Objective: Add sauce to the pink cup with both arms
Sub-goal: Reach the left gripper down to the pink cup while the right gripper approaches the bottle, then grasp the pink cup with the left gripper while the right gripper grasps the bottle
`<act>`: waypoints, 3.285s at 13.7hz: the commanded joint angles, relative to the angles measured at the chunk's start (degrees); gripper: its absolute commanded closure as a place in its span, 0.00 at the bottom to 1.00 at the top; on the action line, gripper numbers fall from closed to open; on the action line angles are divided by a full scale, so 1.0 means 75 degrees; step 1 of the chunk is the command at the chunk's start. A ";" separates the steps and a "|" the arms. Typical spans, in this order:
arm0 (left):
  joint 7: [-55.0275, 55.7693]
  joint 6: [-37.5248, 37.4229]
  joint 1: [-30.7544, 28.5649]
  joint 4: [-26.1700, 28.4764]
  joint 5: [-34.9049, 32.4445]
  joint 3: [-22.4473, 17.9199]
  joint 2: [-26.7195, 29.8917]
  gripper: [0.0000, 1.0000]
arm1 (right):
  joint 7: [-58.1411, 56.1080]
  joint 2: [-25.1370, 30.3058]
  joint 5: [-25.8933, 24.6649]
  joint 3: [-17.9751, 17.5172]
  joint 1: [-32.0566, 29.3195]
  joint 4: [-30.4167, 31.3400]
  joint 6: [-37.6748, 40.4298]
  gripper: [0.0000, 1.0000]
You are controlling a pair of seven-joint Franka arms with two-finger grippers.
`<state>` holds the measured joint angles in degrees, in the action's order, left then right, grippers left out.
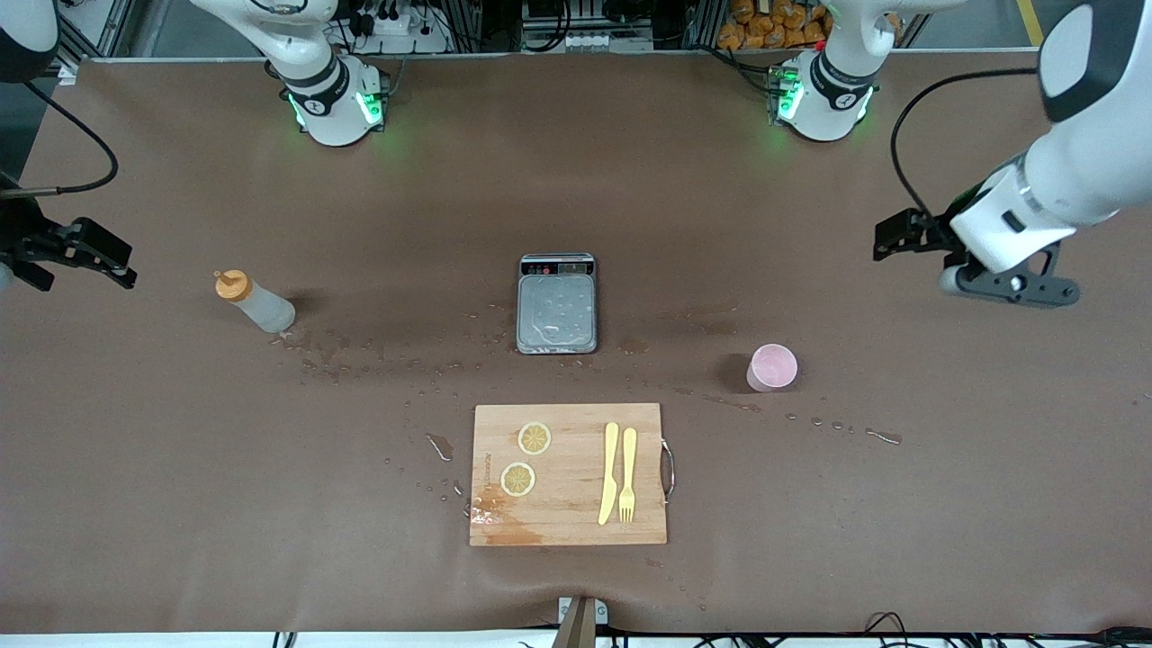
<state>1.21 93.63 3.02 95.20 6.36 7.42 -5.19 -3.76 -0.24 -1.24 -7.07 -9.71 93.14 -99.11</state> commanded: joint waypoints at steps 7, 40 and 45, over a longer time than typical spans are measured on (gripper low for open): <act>0.1186 0.2304 0.0265 0.0853 -0.0224 0.0874 -0.1275 0.00 | 0.2269 -0.0155 0.0293 -0.0077 -0.0673 0.0050 0.1085 0.00; 0.1128 0.5001 -0.0251 0.1756 -0.1141 0.0816 -0.3351 1.00 | 0.5049 -0.5523 0.4794 -0.0065 -0.4892 0.0260 0.2869 0.00; 0.1128 0.4954 -0.0309 0.1698 -0.1141 0.0839 -0.3060 1.00 | 0.4966 -0.5838 0.4980 -0.0088 -0.4776 0.0437 0.2177 0.00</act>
<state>9.23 130.91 1.13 107.79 -0.81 13.40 -30.58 34.18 -43.30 34.08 -6.91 -45.13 95.56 -81.39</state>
